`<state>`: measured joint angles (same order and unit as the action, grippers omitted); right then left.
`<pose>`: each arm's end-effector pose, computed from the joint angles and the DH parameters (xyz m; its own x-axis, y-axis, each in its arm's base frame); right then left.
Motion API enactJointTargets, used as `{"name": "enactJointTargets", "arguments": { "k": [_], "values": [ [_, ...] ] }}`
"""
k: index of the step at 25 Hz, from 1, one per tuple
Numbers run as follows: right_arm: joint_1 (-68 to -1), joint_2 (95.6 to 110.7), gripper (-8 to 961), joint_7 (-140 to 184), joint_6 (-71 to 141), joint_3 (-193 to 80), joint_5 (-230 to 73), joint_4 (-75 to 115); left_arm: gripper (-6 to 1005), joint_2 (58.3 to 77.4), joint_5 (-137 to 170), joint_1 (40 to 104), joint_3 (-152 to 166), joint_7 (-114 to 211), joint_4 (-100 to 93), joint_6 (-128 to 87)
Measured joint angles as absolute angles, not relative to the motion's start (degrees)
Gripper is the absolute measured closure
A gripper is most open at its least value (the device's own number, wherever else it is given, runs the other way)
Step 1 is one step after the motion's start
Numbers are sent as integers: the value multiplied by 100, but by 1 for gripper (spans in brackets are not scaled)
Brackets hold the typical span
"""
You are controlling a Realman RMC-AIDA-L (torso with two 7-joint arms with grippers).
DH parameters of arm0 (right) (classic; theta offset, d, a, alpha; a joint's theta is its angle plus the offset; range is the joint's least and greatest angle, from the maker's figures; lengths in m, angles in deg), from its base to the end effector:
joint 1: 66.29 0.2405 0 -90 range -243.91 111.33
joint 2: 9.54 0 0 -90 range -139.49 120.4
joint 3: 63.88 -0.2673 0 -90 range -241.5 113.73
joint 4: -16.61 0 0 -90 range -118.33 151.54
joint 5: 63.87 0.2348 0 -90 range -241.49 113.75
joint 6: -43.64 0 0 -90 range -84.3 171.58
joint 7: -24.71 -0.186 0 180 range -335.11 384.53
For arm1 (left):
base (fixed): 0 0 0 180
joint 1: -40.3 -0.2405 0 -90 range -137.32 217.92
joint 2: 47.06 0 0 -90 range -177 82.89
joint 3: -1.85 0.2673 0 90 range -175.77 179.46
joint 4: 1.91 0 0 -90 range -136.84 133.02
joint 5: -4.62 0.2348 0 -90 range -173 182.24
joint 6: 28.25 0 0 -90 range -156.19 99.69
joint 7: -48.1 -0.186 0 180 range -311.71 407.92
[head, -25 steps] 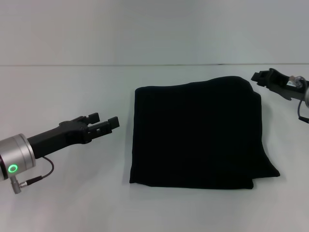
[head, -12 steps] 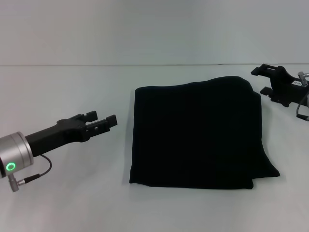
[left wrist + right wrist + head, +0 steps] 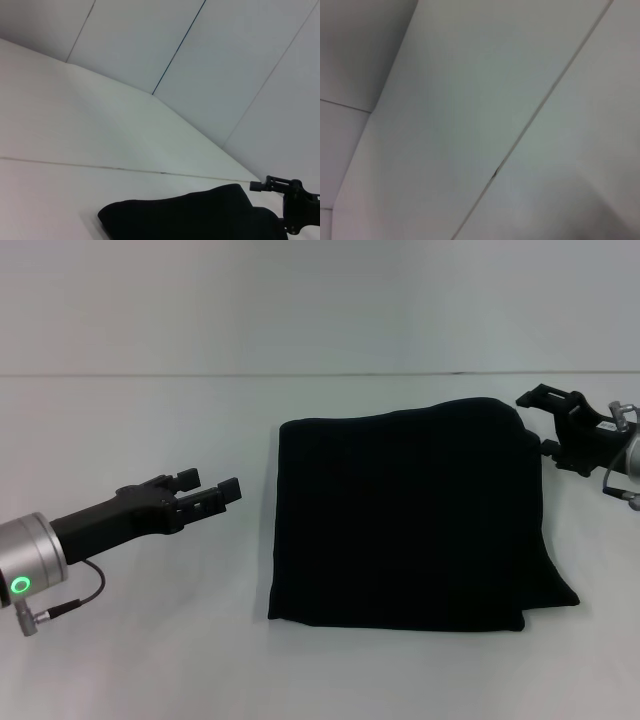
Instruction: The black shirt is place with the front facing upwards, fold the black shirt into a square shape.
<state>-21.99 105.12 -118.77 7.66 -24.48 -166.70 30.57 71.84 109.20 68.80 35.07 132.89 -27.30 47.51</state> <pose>0.3284 0.4971 -0.0422 -0.3767 -0.5503 -0.7452 -0.9211 0.3084 0.2378 -0.3128 0.3854 -0.0462 0.4716 0.5193 0.7127 0.8085 -0.5773 -0.1144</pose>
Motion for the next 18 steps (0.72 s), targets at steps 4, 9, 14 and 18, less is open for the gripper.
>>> {"name": "enactJointTargets", "arguments": {
  "k": [4, 9, 14, 18],
  "values": [
    [-2155, 10589, 111, -11876, 777, -2451, -16669, 3058, 99, 7178, 10920, 6886, 3507, 13296, -2742, 4753],
    [-2097, 10669, 115, -11743, 837, -2430, -16669, 3100, 99, 7173, 10921, 6893, 3507, 13297, -2743, 4778],
    [-2051, 10726, 145, -11432, 846, -2419, -16684, 3188, 99, 7175, 10921, 6897, 3507, 13300, -2742, 4797],
    [-2038, 10725, 249, -11324, 873, -2367, -16714, 3191, 100, 7177, 10921, 6896, 3507, 13312, -2739, 4804]
  ]
}}
